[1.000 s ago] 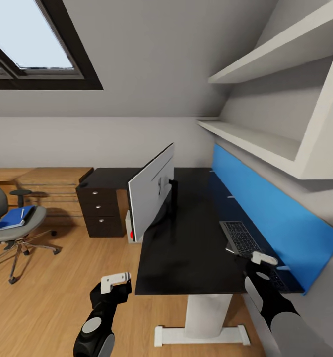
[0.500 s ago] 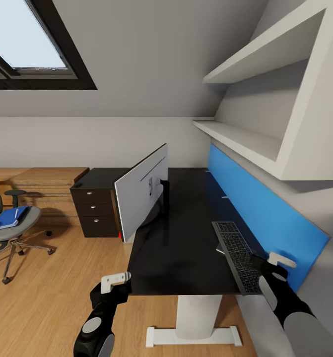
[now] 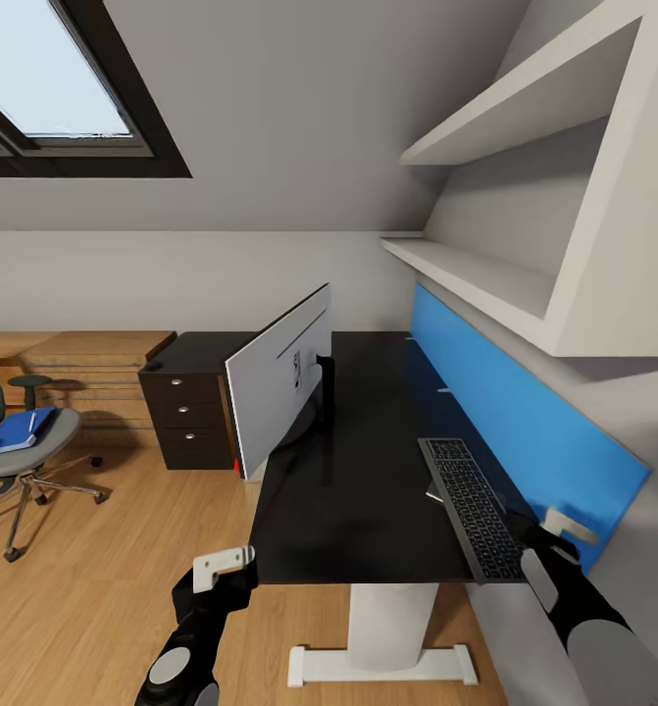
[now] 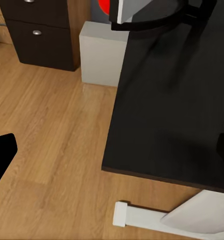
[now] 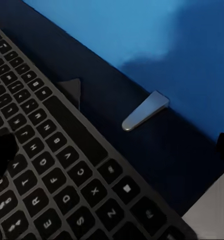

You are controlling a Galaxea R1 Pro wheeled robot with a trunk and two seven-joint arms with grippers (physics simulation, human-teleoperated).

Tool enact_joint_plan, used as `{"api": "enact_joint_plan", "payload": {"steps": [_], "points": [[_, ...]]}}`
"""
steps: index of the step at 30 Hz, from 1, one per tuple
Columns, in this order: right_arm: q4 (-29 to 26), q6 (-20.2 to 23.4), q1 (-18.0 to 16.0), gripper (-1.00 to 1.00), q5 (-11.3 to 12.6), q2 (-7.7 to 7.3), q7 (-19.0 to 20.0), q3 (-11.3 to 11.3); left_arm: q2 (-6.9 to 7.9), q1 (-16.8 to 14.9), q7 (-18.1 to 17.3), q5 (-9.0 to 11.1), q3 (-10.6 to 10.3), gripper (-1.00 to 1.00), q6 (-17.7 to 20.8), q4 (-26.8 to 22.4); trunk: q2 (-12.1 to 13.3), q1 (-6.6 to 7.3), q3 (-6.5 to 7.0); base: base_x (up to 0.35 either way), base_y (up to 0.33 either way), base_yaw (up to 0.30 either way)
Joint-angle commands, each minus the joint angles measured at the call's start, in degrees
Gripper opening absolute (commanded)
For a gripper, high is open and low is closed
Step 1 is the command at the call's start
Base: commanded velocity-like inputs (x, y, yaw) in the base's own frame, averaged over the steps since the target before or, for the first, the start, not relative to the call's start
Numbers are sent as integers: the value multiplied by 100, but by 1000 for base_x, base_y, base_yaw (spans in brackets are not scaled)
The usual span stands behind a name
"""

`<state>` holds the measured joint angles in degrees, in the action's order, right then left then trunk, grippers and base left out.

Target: In the bedroom, organize the workspace by keeping the computer under the desk, ensuring the monitor is on the desk, placing the keyboard on the desk next to the monitor, placing the mouse on the desk next to the keyboard, moving the folder from the swivel chair onto the desk next to the mouse, stacking the notebook on top of the folder with the pen on top of the notebook, and positioning the swivel chair next to the desk.

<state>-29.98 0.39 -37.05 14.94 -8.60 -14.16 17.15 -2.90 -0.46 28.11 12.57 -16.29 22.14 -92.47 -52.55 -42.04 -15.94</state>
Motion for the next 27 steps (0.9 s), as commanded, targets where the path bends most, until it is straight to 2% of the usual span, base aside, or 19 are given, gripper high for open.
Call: {"api": "enact_joint_plan", "payload": {"steps": [1, 4, 6, 9, 21, 27], "points": [[7, 8, -3, 100, 130, -3, 13, -7, 1, -1, 46, 50, -10, 100, 16, -12, -6, -1, -7, 0, 0, 0], [38, 29, -4, 100, 457, -21, 172, -5, -4, 6, 46, 52, -12, 100, 18, -20, -6, -1, -7, 0, 0, 0], [54, 83, -4, 100, 762, -83, 384, -9, -11, 9, 46, 53, -10, 100, 18, -24, -6, -1, -7, 0, 0, 0], [59, 129, -4, 100, 876, -121, 507, -5, -18, 10, 48, 53, -14, 100, 23, -25, -6, -1, -7, 0, 0, 0], [51, 179, -3, 100, 964, -119, 572, 18, -107, 10, 54, 53, -13, 100, 27, -25, -6, -1, -7, 0, 0, 0], [46, 201, -2, 100, 1014, -125, 572, 54, -137, 10, 54, 53, -7, 100, 27, -26, -246, -133, -115, 0, 0, 0]]}}
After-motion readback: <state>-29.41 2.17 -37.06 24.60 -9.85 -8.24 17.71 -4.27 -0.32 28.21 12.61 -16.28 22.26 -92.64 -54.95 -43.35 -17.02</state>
